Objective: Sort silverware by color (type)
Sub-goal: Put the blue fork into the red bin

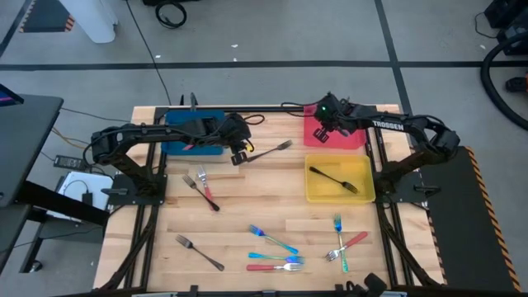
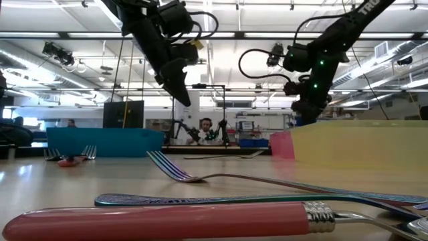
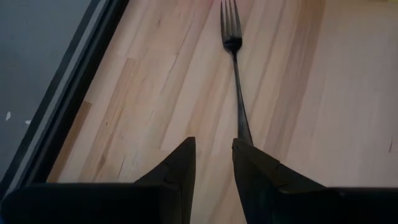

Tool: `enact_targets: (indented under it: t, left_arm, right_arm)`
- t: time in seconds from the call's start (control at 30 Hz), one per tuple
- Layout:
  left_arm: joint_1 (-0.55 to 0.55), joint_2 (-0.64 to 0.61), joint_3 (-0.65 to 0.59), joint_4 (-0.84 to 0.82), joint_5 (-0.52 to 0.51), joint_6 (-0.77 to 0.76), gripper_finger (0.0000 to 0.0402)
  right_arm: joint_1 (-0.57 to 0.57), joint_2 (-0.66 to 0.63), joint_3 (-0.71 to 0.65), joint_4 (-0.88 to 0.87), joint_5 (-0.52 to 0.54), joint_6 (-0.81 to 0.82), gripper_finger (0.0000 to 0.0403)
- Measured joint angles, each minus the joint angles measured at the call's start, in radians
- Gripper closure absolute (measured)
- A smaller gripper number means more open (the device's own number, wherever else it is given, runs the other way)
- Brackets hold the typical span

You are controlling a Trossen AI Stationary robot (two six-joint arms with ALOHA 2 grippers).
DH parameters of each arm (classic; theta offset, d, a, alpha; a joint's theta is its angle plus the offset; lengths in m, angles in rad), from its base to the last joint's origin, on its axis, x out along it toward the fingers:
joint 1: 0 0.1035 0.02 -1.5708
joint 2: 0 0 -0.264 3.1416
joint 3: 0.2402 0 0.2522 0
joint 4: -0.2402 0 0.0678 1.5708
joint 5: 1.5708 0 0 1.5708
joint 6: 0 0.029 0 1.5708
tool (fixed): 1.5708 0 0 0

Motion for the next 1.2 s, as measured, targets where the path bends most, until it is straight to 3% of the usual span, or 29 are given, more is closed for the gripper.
enact_targets:
  t: [0.17, 0.4, 0.57, 0.7, 0.9, 1.2]
  left_arm:
    - [0.0, 0.0, 0.0, 0.001, 0.0, 0.037, 0.0297]
    - [-0.005, 0.0, 0.0, -0.039, 0.0, 0.039, 0.0297]
    - [-0.041, 0.0, 0.0, -0.148, -0.001, 0.018, 0.0297]
    - [-0.102, 0.0, 0.0, -0.248, 0.0, -0.028, 0.0297]
    - [-0.211, -0.033, -0.001, -0.384, 0.001, -0.125, 0.0297]
    - [-0.397, -0.075, 0.0, -0.534, 0.001, -0.298, 0.0297]
  right_arm:
    - [-0.001, 0.0, -0.028, 0.006, 0.005, -0.007, 0.0341]
    - [0.0, 0.0, -0.03, 0.016, 0.114, 0.08, 0.032]
    - [0.009, 0.0, -0.03, 0.013, 0.033, 0.125, 0.032]
    - [0.04, 0.0, -0.03, 0.013, -0.015, 0.167, 0.0321]
    - [0.125, -0.001, 0.006, 0.005, 0.053, 0.178, 0.0321]
    - [0.307, -0.002, 0.052, 0.006, 0.047, 0.283, 0.0321]
